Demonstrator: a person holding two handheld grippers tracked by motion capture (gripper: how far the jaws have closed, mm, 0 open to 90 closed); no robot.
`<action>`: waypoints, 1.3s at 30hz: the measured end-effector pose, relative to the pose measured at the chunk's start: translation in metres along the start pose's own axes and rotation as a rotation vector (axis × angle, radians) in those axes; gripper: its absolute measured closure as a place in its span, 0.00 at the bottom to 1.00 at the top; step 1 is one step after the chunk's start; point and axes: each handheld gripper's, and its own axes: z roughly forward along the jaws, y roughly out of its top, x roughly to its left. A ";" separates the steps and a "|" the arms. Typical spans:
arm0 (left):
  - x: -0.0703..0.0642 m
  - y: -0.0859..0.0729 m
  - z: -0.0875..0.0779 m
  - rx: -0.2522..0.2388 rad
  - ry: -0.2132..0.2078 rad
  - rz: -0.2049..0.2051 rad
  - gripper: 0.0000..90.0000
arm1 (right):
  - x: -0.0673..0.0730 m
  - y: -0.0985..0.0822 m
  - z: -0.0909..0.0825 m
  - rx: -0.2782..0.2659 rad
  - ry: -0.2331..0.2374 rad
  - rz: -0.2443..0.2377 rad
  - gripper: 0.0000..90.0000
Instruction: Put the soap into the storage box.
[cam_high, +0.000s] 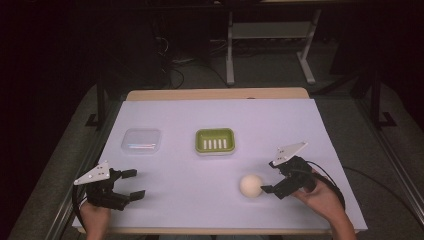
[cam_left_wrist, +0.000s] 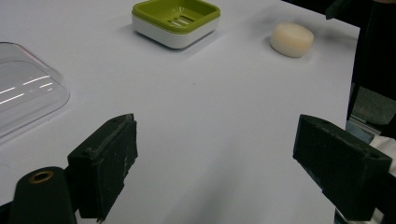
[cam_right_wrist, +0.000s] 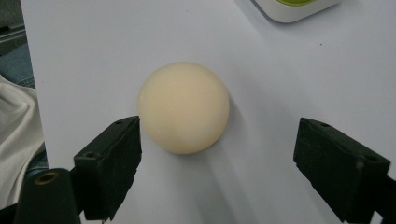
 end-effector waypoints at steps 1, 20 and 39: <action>0.000 0.000 0.000 0.000 0.000 -0.001 0.15 | 0.000 0.001 0.001 -0.001 0.001 -0.005 0.16; 0.000 0.000 -0.001 0.000 0.002 -0.002 0.15 | -0.002 0.017 0.014 0.021 0.020 -0.032 0.16; 0.000 0.001 0.001 0.004 -0.003 0.001 0.15 | 0.004 0.026 0.032 0.057 0.044 -0.085 0.16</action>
